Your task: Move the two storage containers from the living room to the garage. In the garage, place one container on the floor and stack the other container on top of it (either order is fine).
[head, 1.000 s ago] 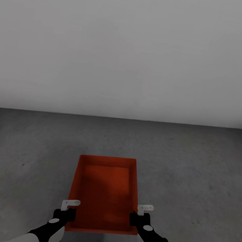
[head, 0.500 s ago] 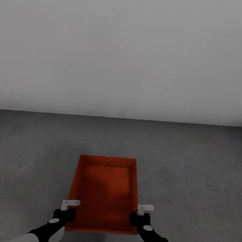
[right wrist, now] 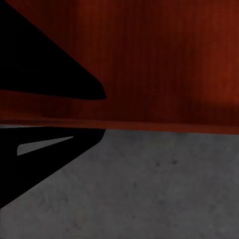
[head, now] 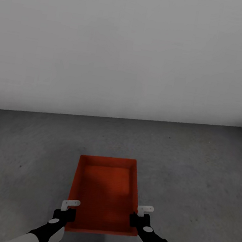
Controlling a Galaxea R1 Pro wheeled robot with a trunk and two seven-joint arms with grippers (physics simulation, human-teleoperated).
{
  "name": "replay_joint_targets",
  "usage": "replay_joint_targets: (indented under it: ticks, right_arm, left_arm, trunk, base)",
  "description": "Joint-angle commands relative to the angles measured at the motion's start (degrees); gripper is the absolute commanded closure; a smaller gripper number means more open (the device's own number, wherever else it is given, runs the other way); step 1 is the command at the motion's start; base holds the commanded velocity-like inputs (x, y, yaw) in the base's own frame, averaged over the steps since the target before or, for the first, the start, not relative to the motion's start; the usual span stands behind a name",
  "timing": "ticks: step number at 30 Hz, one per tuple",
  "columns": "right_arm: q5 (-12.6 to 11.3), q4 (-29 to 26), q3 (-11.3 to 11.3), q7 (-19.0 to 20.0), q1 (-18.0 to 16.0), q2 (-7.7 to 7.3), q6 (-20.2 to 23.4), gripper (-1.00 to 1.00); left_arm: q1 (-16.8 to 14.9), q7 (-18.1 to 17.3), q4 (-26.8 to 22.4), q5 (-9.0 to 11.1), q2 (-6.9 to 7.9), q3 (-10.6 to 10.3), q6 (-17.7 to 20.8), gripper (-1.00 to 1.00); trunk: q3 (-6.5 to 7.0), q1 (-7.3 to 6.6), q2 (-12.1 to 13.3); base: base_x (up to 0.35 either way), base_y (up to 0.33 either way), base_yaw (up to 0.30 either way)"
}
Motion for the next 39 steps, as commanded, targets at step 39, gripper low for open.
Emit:
replay_joint_targets:
  ticks: [39]
  right_arm:
    - [-0.43, -2.53, -4.66, -0.31, -0.06, 0.72, -0.46, 1.0]
  left_arm:
    - [-0.01, 0.64, 0.18, 0.79, -0.57, 2.55, -0.25, 1.0]
  trunk:
    - [-3.26, 3.95, -7.23]
  base:
    - [0.0, 0.0, 0.0]
